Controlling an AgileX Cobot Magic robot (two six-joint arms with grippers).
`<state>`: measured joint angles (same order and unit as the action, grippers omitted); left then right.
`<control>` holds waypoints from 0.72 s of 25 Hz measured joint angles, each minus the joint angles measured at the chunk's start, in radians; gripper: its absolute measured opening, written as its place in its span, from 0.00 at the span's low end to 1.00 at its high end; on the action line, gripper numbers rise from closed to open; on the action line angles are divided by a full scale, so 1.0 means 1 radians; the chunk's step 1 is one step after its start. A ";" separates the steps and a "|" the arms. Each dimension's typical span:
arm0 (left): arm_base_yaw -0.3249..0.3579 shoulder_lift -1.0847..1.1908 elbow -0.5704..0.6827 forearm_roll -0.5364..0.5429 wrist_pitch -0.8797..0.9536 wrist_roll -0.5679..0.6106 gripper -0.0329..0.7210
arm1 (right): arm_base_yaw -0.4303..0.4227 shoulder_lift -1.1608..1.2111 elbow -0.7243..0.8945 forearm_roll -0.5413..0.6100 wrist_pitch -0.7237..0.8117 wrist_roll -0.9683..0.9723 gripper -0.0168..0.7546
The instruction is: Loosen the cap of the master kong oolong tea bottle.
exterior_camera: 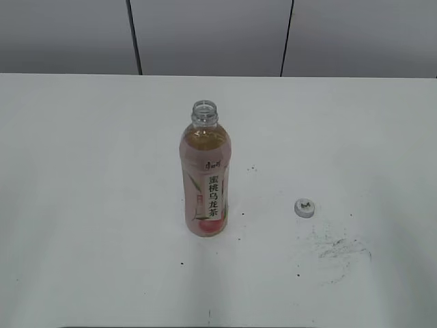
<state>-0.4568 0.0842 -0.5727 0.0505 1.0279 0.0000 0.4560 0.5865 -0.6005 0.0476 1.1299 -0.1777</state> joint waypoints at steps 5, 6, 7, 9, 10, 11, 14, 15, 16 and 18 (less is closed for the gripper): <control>-0.001 0.002 0.001 -0.027 -0.010 0.000 0.69 | 0.000 -0.223 0.059 -0.002 -0.064 0.000 0.74; -0.001 0.002 0.004 -0.034 -0.010 0.000 0.69 | 0.000 -0.258 0.060 -0.006 -0.064 0.000 0.74; -0.001 0.002 0.007 -0.037 -0.010 0.000 0.69 | 0.000 -0.287 0.061 -0.009 -0.064 0.000 0.74; -0.001 0.002 0.012 -0.041 -0.008 0.000 0.69 | 0.000 -0.324 0.066 -0.013 -0.061 0.000 0.74; -0.001 0.002 0.012 -0.042 -0.008 0.000 0.69 | 0.000 -0.337 0.072 -0.017 -0.058 0.000 0.74; -0.001 0.002 0.012 -0.042 -0.008 0.000 0.69 | 0.000 -0.346 0.079 -0.019 -0.051 0.000 0.74; -0.001 0.002 0.012 -0.042 -0.008 0.000 0.69 | 0.000 -0.352 0.085 -0.021 -0.036 0.000 0.74; -0.001 0.002 0.012 -0.042 -0.008 0.000 0.69 | 0.000 -0.352 0.086 -0.021 -0.036 0.001 0.74; -0.001 0.002 0.012 -0.042 -0.008 0.000 0.69 | 0.000 -0.352 0.086 -0.021 -0.035 0.001 0.74; -0.001 0.002 0.012 -0.042 -0.008 0.000 0.69 | 0.000 -0.352 0.087 -0.021 -0.035 0.001 0.74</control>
<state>-0.4575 0.0860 -0.5608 0.0089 1.0204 0.0000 0.4560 0.2343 -0.5139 0.0266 1.0950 -0.1765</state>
